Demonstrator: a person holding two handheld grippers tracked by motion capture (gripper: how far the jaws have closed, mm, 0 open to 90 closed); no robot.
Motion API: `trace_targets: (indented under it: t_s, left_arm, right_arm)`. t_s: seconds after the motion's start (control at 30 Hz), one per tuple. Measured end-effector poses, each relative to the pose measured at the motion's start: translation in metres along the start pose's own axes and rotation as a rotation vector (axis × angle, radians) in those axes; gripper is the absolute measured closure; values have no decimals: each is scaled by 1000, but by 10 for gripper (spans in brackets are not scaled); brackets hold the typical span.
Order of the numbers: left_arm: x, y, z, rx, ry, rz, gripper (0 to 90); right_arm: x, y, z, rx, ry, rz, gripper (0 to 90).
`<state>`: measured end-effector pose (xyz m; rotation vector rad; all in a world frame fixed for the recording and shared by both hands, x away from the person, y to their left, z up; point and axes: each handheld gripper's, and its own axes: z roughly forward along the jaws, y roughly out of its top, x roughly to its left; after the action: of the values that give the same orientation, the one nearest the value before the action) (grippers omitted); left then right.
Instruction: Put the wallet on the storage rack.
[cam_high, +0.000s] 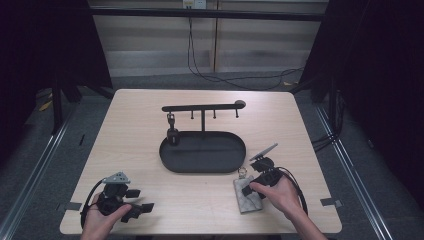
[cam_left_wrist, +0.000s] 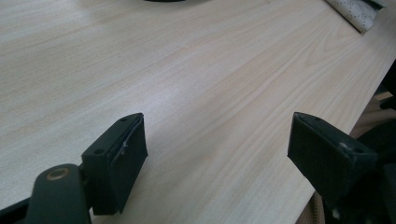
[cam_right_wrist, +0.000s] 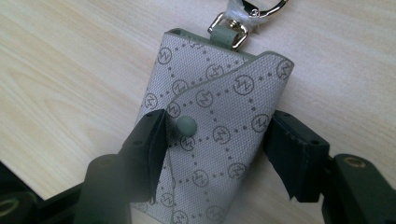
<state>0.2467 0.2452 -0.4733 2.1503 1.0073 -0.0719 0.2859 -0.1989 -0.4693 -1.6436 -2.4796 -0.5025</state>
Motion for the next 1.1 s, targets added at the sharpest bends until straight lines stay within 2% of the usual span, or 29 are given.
trace_targets:
  t_s: [0.03, 0.17, 0.37, 0.4, 0.43, 0.53, 1.1]
  left_arm:
    - [0, 0, 1, -1, -6, -9, 195]
    - [0, 0, 0, 5, -6, 4, 195]
    - [0, 0, 1, 7, -11, 1, 195]
    - [0, 0, 1, 4, -12, 1, 195]
    - [0, 0, 1, 2, -10, -1, 195]
    - [1, -1, 0, 4, -8, 2, 195]
    - [0, -1, 0, 5, -8, -2, 195]
  right_arm:
    - [2, 0, 0, -1, -14, -4, 404]
    - [7, 2, 1, 7, -56, -12, 441]
    - [6, 2, 1, 12, -40, 22, 492]
    - [5, 2, 0, 14, -37, 28, 545]
    - [2, 3, -2, -4, -14, 43, 550]
    - [-1, 4, -2, 7, 5, 46, 552]
    - [-2, 3, -6, 1, 12, 55, 562]
